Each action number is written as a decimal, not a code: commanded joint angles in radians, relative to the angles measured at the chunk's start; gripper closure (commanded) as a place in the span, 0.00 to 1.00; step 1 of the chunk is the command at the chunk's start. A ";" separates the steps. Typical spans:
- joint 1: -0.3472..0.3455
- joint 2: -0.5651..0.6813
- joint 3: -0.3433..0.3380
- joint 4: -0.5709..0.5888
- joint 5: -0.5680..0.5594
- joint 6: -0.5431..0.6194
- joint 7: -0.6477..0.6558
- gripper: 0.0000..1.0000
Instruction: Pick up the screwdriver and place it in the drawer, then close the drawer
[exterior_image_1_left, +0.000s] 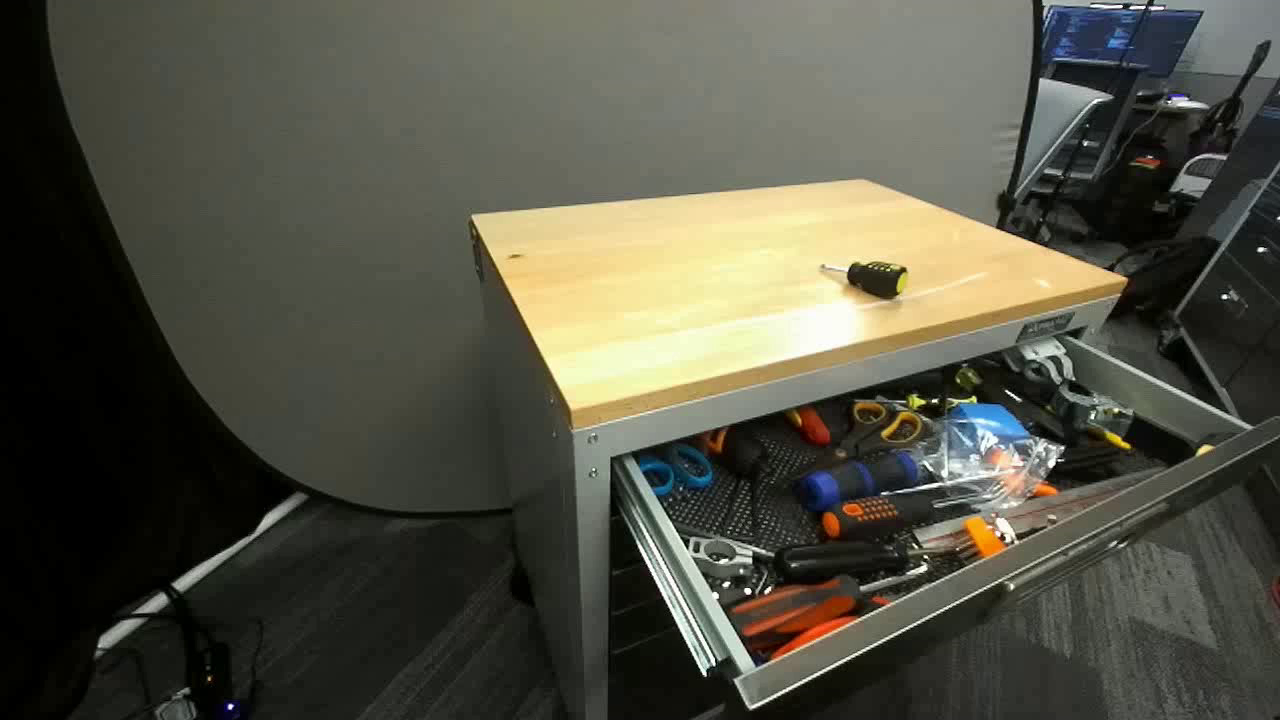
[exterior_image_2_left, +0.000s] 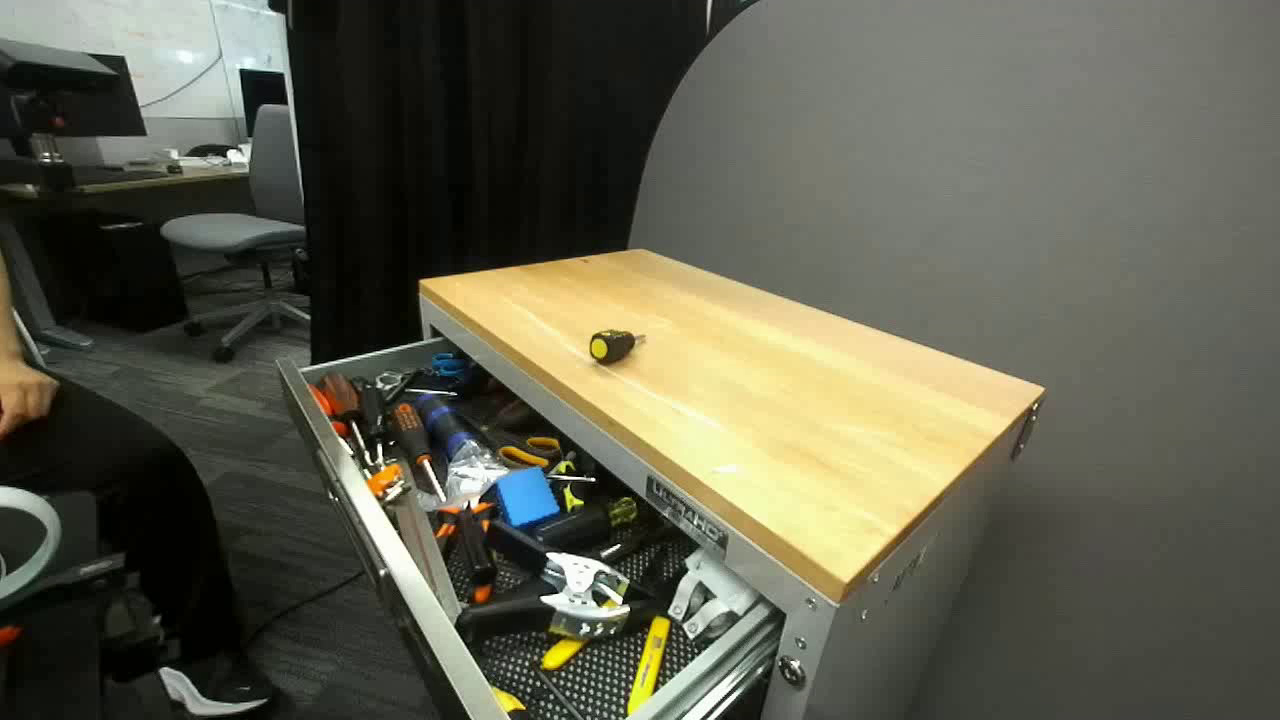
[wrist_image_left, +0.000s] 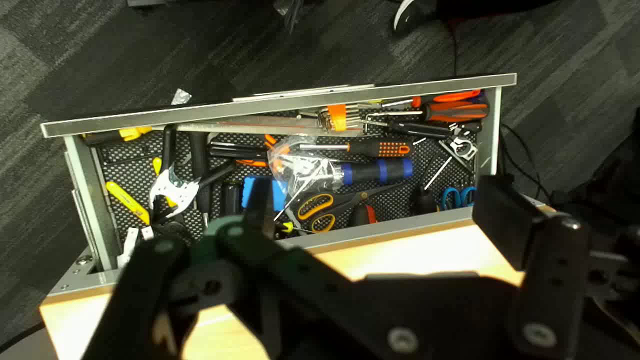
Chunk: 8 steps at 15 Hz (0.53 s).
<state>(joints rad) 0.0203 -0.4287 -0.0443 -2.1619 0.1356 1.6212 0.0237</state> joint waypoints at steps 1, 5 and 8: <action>-0.013 0.001 0.010 0.005 0.004 -0.002 -0.004 0.00; -0.013 -0.004 0.010 0.011 0.004 -0.002 -0.004 0.00; -0.013 -0.004 0.010 0.011 0.004 -0.002 -0.004 0.00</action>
<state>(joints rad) 0.0203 -0.4340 -0.0443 -2.1530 0.1356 1.6217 0.0237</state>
